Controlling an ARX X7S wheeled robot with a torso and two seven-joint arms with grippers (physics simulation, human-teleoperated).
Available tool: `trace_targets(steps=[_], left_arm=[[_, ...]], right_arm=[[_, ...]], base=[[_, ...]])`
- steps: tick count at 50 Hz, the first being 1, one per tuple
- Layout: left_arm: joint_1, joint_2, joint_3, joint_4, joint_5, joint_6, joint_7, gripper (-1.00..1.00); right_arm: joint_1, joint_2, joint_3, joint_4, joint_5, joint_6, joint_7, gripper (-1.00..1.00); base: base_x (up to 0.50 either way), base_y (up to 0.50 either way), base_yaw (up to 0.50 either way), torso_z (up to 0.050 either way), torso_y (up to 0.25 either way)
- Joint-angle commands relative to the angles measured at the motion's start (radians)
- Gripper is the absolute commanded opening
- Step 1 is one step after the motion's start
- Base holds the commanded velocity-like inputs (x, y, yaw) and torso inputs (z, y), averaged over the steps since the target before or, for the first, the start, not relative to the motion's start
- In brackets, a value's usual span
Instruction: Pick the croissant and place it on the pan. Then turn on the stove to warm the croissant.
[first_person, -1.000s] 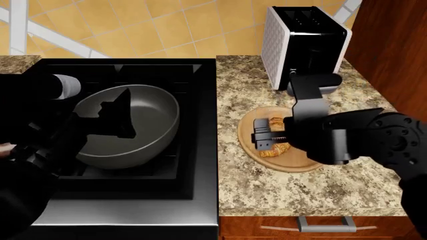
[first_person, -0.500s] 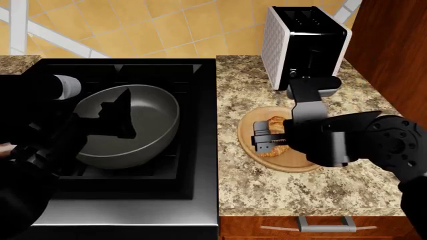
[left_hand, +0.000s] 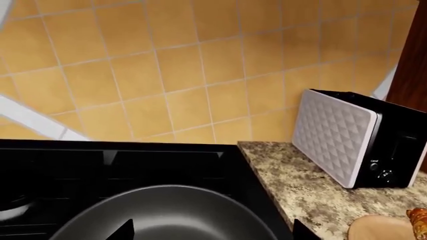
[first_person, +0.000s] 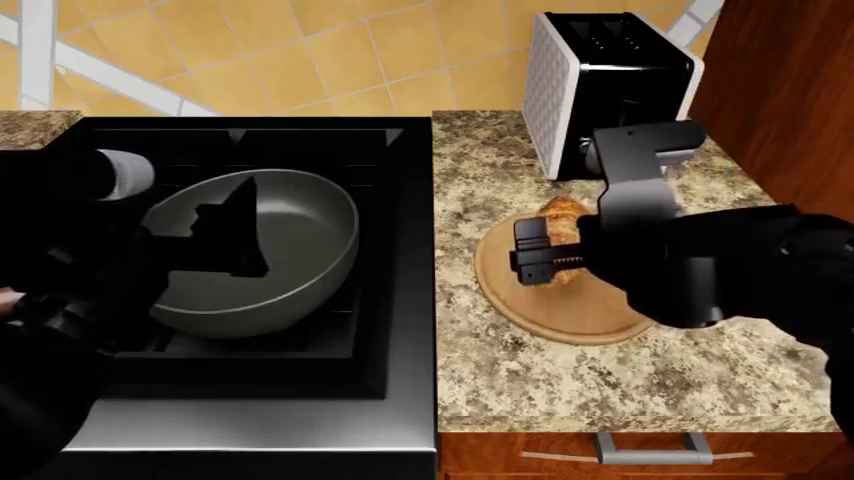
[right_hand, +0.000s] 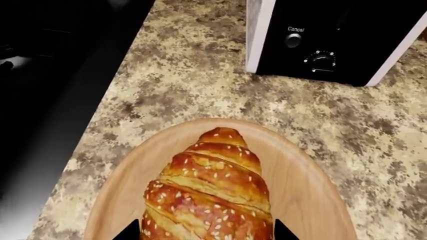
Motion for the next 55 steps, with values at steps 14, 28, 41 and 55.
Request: trace_targets(steps=[14, 28, 41, 55], left_arm=[[0.011, -0.019, -0.055, 0.061, -0.115, -0.009, -0.067, 1.00], [0.020, -0.026, -0.062, 0.095, -0.161, -0.009, -0.092, 1.00], [0.033, -0.028, -0.063, 0.125, -0.199, -0.008, -0.124, 1.00], [0.033, -0.021, -0.064, 0.133, -0.210, 0.008, -0.140, 1.00]], right_arm=[[0.008, 0.102, 0.078, -0.269, 0.070, -0.014, 0.057, -1.00], [-0.030, 0.172, 0.123, -0.415, 0.033, -0.055, 0.024, -1.00], [-0.049, 0.238, 0.176, -0.574, -0.036, -0.094, -0.049, -1.00], [-0.153, 0.288, 0.210, -0.675, -0.188, -0.188, -0.133, -1.00]], base=[[0.00, 0.00, 0.00, 0.000, 0.001], [0.00, 0.00, 0.00, 0.000, 0.000], [0.00, 0.00, 0.00, 0.000, 0.000], [0.00, 0.00, 0.00, 0.000, 0.001]])
